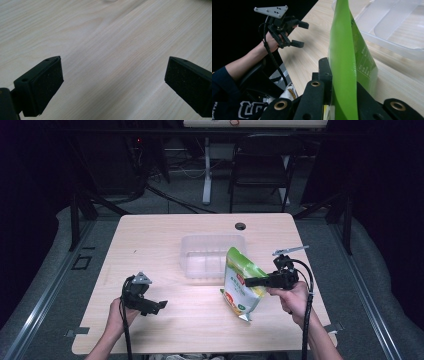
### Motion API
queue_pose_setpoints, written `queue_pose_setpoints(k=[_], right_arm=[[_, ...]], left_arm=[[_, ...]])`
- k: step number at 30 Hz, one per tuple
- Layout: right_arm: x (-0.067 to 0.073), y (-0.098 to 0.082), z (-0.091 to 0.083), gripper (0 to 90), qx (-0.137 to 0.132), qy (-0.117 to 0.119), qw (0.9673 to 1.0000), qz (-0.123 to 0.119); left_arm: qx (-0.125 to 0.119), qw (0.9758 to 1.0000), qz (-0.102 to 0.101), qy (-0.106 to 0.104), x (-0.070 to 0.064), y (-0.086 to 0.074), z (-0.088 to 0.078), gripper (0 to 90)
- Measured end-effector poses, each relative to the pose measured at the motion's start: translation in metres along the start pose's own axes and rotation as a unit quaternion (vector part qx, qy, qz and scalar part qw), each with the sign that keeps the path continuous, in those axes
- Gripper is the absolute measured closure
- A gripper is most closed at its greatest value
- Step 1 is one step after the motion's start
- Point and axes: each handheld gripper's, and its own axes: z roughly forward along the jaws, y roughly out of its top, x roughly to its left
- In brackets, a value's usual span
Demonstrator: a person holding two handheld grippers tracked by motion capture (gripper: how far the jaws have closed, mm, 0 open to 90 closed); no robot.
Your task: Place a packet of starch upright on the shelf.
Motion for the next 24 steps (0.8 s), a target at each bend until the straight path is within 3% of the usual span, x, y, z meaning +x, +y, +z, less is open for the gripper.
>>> queue_pose_setpoints(k=[12,24], right_arm=[[0.003,0.007,-0.012,90.0,-0.033,0.004,0.9994,-0.002],[0.013,0.018,-0.02,90.0,-0.045,0.004,0.9988,-0.019]], left_arm=[[0.0,1.0,0.0,0.0,0.0,0.0,0.0,1.7],[0.0,1.0,0.001,0.002,0.0,0.0,0.0,1.7]])
